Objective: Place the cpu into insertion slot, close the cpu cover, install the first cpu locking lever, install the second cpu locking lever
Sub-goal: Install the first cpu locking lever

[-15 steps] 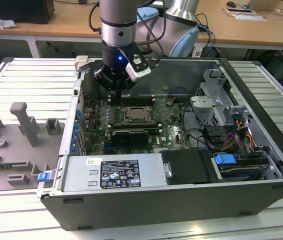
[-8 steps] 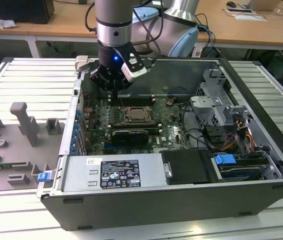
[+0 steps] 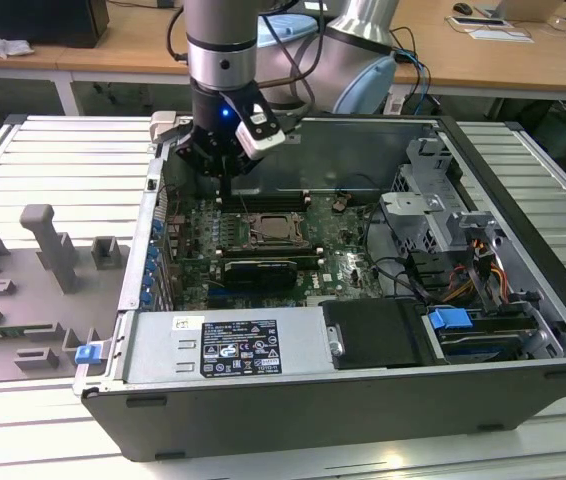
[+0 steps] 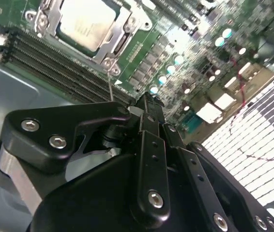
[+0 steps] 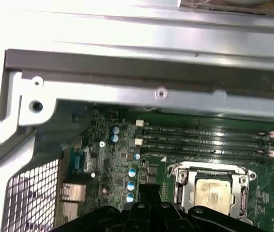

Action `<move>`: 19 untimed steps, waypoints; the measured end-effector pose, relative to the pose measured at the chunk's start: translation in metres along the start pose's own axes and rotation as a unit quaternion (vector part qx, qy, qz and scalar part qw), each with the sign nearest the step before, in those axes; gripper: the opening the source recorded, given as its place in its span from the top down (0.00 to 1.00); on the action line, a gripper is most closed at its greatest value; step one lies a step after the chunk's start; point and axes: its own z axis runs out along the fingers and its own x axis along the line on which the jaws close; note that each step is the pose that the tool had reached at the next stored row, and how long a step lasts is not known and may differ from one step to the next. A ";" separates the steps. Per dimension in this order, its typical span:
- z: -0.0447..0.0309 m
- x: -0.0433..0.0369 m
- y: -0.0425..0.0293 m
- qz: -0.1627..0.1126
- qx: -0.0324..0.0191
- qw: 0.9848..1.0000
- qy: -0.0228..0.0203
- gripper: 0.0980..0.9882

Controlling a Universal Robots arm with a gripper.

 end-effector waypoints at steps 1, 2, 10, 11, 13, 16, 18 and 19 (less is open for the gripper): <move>0.0004 -0.0001 0.0020 0.000 0.000 1.000 0.000 0.99; 0.0007 -0.0003 0.0036 0.000 0.000 1.000 0.000 0.99; 0.0031 -0.0094 0.0122 0.001 0.000 1.000 0.000 0.99; 0.0032 -0.0101 0.0121 0.001 0.000 1.000 0.000 0.99; 0.0032 -0.0111 0.0120 0.001 0.000 1.000 0.000 0.99; 0.0032 -0.0162 0.0116 0.001 0.000 1.000 0.000 0.99; 0.0032 -0.0167 0.0116 0.001 0.000 1.000 0.000 0.99; 0.0032 -0.0170 0.0116 0.001 0.000 1.000 0.000 0.99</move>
